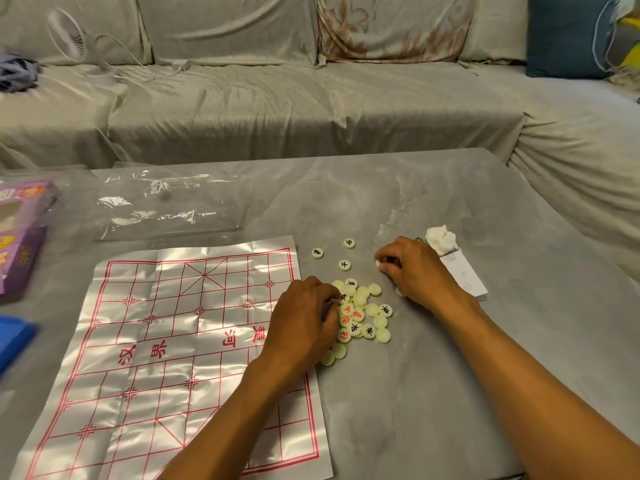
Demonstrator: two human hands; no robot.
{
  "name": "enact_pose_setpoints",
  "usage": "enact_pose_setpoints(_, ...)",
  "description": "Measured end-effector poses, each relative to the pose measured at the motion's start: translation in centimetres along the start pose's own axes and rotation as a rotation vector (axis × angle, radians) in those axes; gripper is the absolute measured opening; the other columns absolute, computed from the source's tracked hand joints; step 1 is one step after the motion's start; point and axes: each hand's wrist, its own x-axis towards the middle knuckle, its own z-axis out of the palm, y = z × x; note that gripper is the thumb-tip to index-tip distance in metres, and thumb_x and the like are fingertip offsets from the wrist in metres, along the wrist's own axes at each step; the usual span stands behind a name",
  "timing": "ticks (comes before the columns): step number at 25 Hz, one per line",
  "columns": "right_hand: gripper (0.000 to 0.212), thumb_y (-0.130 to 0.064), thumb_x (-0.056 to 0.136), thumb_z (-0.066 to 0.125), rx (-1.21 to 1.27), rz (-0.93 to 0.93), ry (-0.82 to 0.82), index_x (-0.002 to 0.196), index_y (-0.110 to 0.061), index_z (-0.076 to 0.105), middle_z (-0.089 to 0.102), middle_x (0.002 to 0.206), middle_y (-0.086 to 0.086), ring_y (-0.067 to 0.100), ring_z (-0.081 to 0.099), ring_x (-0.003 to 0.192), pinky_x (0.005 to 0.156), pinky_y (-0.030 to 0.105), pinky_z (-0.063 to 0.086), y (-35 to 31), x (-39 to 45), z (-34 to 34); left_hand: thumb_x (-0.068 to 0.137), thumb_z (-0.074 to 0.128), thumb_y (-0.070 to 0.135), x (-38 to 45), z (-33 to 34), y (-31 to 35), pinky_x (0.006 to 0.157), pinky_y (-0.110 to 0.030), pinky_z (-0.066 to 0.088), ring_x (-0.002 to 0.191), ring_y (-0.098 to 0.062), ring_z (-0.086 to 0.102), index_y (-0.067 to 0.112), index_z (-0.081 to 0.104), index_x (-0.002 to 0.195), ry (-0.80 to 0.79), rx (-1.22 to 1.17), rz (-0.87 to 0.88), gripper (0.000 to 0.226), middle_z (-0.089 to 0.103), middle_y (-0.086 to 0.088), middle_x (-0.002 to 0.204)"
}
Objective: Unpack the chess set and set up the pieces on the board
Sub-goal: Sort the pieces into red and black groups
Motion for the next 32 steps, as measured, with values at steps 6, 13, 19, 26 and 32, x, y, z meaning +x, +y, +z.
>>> enact_pose_setpoints(6,0.017,-0.018,0.09,0.063,0.057,0.068,-0.057,0.106,-0.018,0.07,0.063,0.104,0.002,0.013,0.058,0.083,0.076,0.026,0.047,-0.7,0.2,-0.5,0.093,0.053,0.031,0.0,-0.2,0.0,0.079,-0.019,0.041,0.094,-0.008,0.049,0.021,0.066,0.114,0.021,-0.006,-0.005,0.026,0.062,0.003,0.109)
enact_pose_setpoints(13,0.018,-0.022,0.086,0.069,0.086,0.062,-0.379,0.103,-0.029,0.068,0.06,0.096,-0.014,0.005,0.057,0.083,0.071,0.017,0.046,-3.1,-7.1,-4.3,0.093,0.055,0.032,-1.6,-0.5,0.0,0.074,-0.015,0.035,0.093,-0.008,0.048,0.02,0.067,0.112,0.036,-0.034,-0.007,0.025,0.062,0.003,0.107)
enact_pose_setpoints(19,0.025,-0.013,0.078,0.073,0.099,0.14,-0.359,0.097,-0.027,0.064,0.06,0.082,-0.007,0.01,0.058,0.073,0.064,0.026,0.048,-3.0,-8.9,-3.8,0.092,0.056,0.033,-3.1,-0.3,0.9,0.081,-0.021,0.043,0.095,-0.01,0.051,0.02,0.067,0.112,-0.001,-0.053,-0.024,0.026,0.062,0.003,0.107)
enact_pose_setpoints(26,0.021,-0.021,0.077,0.076,0.038,0.166,-0.252,0.086,-0.026,0.058,0.056,0.082,-0.008,0.009,0.054,0.071,0.058,0.02,0.039,-2.5,-9.0,-2.9,0.091,0.05,0.035,-3.9,-0.1,3.7,0.081,-0.027,0.046,0.094,-0.013,0.053,0.022,0.068,0.109,-0.035,-0.009,0.145,0.029,0.065,0.002,0.108)
enact_pose_setpoints(32,0.018,-0.018,0.084,0.069,0.301,0.237,-0.157,0.096,-0.03,0.063,0.063,0.085,-0.009,0.006,0.059,0.072,0.066,0.021,0.046,-1.1,-8.7,-4.0,0.093,0.047,0.04,-4.1,0.9,4.2,0.087,-0.02,0.04,0.096,-0.005,0.048,0.026,0.065,0.114,-0.086,-0.043,0.111,0.031,0.063,0.006,0.115)
